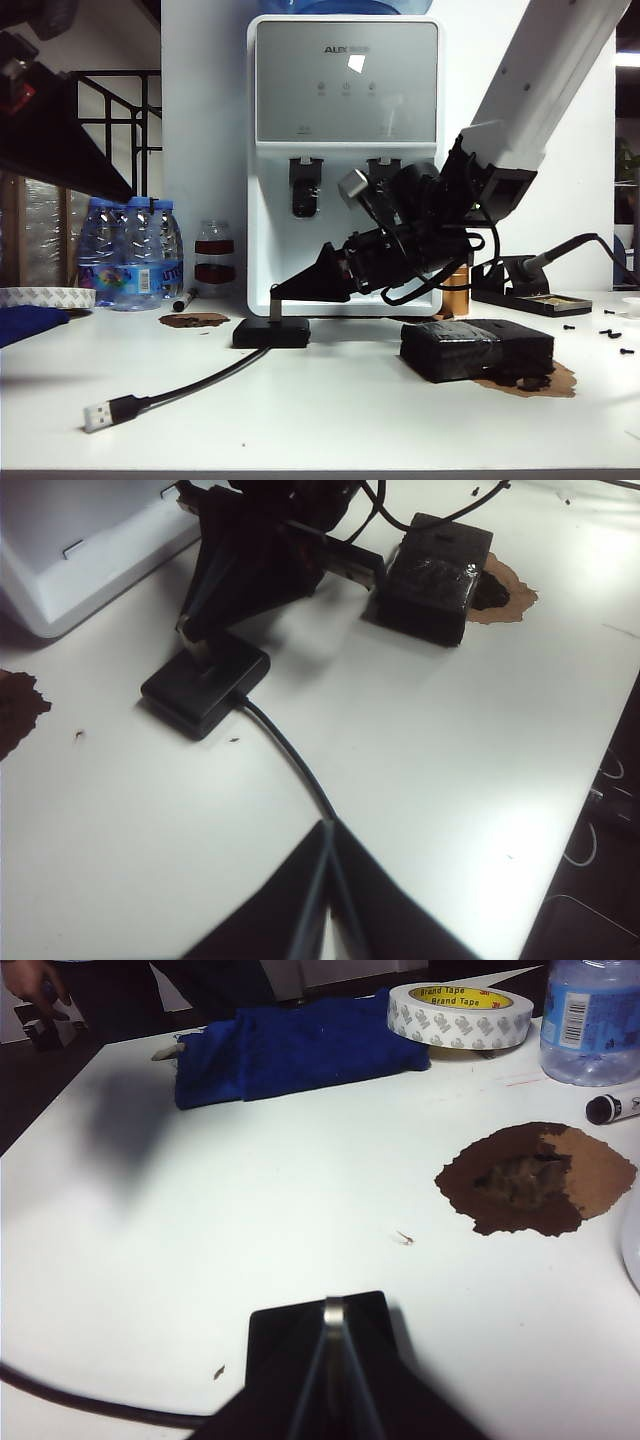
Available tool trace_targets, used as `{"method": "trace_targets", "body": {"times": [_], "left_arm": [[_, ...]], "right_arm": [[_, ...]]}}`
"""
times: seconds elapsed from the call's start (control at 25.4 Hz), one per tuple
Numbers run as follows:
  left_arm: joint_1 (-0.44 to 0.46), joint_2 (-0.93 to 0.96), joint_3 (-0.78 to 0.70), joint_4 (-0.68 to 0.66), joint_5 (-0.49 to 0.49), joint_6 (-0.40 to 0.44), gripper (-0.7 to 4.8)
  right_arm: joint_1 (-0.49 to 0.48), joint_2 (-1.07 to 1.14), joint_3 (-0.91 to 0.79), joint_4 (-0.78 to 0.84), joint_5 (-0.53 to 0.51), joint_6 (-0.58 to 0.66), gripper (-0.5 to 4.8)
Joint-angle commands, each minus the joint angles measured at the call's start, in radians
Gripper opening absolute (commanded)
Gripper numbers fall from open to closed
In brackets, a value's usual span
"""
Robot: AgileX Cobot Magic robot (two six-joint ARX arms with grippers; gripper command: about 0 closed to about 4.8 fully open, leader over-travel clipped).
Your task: Take the USB flash drive out of the black sponge and insert it into the slot on top of the black USB adpator box.
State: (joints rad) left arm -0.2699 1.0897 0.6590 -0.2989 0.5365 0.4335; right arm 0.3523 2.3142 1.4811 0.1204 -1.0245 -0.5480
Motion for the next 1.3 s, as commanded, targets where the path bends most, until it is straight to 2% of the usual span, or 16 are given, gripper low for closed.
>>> {"method": "trace_targets", "body": {"times": [0.04, 0.16, 0.28, 1.3], "left_arm": [[0.000, -0.002, 0.001, 0.024, 0.006, -0.010, -0.05], [0.000, -0.002, 0.001, 0.023, 0.006, -0.023, -0.05], [0.000, -0.002, 0.001, 0.024, 0.006, -0.023, -0.05], [0.000, -0.002, 0.001, 0.025, 0.006, -0.023, -0.05]], "right_arm": [[0.004, 0.005, -0.004, -0.063, 0.031, 0.003, -0.02], [0.004, 0.013, -0.004, -0.086, 0.031, 0.002, -0.02], [0.011, 0.014, -0.005, -0.141, 0.030, -0.052, -0.02], [0.014, 0.014, 0.020, -0.148, 0.132, -0.061, -0.02]]}}
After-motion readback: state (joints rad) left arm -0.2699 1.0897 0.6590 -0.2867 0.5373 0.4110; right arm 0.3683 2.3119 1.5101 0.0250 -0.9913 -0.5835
